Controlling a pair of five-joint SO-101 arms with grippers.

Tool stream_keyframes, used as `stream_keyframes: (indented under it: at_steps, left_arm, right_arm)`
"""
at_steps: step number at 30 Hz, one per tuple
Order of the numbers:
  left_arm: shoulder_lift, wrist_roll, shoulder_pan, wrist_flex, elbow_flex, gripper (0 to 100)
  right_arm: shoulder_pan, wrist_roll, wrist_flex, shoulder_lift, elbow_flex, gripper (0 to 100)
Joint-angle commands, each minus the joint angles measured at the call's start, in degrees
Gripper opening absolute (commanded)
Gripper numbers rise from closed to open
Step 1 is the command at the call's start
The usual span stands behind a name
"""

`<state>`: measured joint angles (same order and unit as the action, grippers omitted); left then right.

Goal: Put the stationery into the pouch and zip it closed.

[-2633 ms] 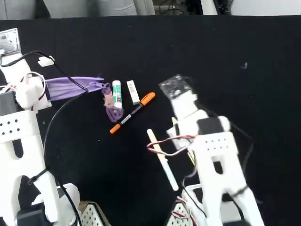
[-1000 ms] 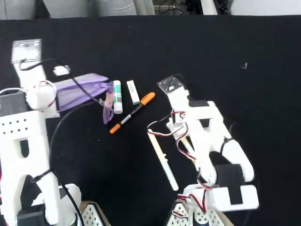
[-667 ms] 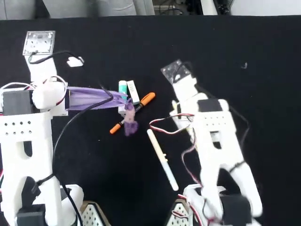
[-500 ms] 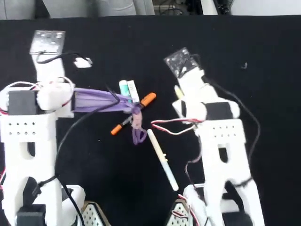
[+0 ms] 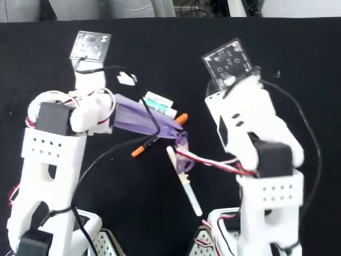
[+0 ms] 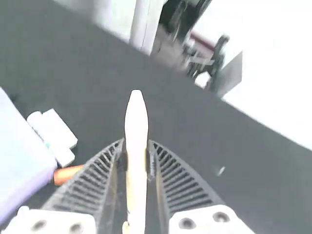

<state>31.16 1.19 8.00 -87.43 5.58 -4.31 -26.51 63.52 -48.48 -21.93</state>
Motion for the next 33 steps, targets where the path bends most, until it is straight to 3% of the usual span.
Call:
stream_keyframes:
  at_steps: [1,6,14,18,26,33]
  left_arm:
    - [0.2,1.7,4.8,1.8,-1.5,3]
    - [0.2,1.7,7.5,3.9,0.7,3]
    - [0.8,6.4,11.8,14.9,10.8,3]
    - [0.8,6.7,14.9,14.9,10.8,3]
    - [0.4,6.9,16.2,14.9,11.2,3]
    - [0.3,6.9,16.0,15.2,11.3,3]
  right_arm:
    - [-3.0,0.5,-0.3,-4.4,5.2,1.1]
    - [-7.3,6.7,-4.1,-10.1,5.3,1.1]
    - [-9.7,7.1,-4.8,-19.6,3.6,1.1]
    - [-11.1,7.4,-9.8,-25.0,-2.9,1.1]
    - [-21.5,6.9,-22.5,-37.0,-21.1,1.1]
    - [-24.9,6.9,-24.1,-41.7,-24.7,1.1]
